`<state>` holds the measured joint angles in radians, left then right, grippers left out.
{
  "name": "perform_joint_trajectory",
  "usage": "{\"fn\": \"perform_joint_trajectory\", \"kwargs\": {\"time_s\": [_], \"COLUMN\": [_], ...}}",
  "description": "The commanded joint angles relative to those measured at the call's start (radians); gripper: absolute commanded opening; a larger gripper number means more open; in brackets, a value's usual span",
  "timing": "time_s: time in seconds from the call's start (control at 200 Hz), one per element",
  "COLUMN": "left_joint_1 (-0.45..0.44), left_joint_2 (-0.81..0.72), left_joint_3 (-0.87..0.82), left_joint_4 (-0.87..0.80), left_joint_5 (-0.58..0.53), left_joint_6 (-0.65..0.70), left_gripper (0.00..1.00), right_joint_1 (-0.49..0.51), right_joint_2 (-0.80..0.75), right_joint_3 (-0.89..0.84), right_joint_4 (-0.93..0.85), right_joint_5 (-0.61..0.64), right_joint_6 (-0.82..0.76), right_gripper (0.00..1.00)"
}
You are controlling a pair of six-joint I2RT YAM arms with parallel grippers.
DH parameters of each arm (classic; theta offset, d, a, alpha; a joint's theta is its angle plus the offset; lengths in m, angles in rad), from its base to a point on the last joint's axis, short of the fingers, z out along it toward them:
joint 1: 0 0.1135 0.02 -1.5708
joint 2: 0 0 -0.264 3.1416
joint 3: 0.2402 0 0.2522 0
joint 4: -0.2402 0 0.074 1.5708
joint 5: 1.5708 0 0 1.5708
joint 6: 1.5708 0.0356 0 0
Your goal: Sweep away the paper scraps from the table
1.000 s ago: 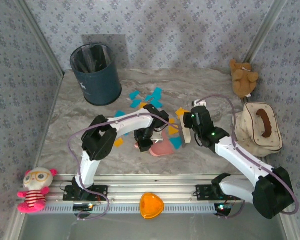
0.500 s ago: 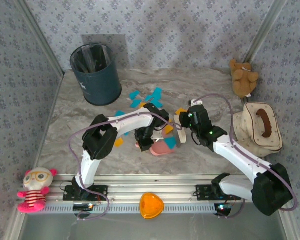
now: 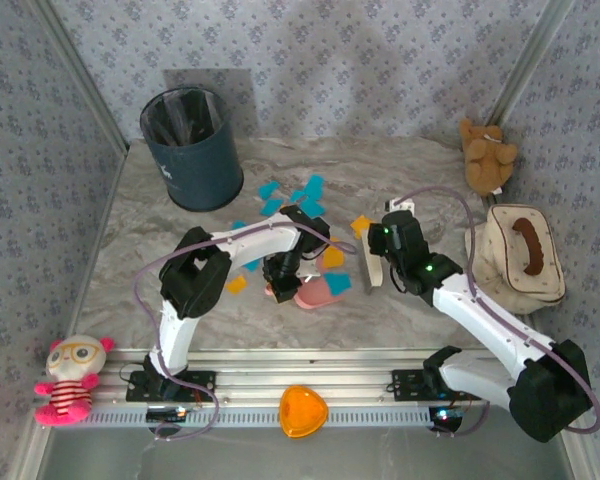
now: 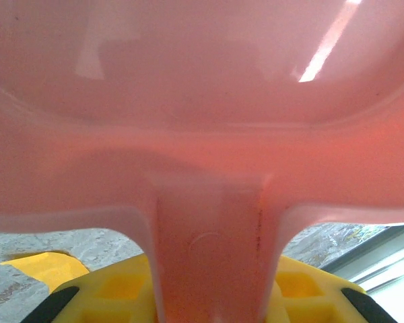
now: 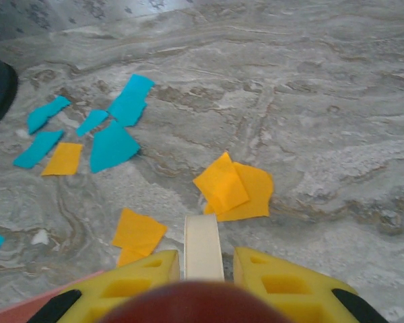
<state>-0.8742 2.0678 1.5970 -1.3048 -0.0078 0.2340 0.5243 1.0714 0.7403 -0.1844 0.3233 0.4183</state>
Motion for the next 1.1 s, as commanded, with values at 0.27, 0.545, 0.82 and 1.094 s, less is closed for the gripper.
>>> {"fn": "perform_joint_trajectory", "kwargs": {"time_s": [0.27, 0.545, 0.82, 1.094], "left_joint_1": [0.012, 0.012, 0.02, 0.057], "left_joint_2": [-0.012, -0.004, -0.014, -0.059], "left_joint_3": [-0.008, -0.002, -0.017, -0.068], "left_joint_4": [-0.028, -0.027, -0.018, -0.001], "left_joint_5": [0.008, 0.022, 0.019, 0.019], "left_joint_6": [-0.028, -0.04, -0.056, -0.068], "left_gripper": [0.0, 0.0, 0.0, 0.0], "right_joint_1": [0.02, 0.04, 0.041, 0.034], "right_joint_2": [0.061, 0.084, 0.056, -0.01], "right_joint_3": [0.024, 0.02, 0.018, 0.027], "right_joint_4": [0.033, 0.126, 0.128, 0.037], "right_joint_5": [-0.097, -0.211, -0.208, -0.076], "right_joint_6": [-0.026, -0.008, -0.006, -0.045], "right_gripper": [0.0, 0.0, 0.0, 0.0]}}
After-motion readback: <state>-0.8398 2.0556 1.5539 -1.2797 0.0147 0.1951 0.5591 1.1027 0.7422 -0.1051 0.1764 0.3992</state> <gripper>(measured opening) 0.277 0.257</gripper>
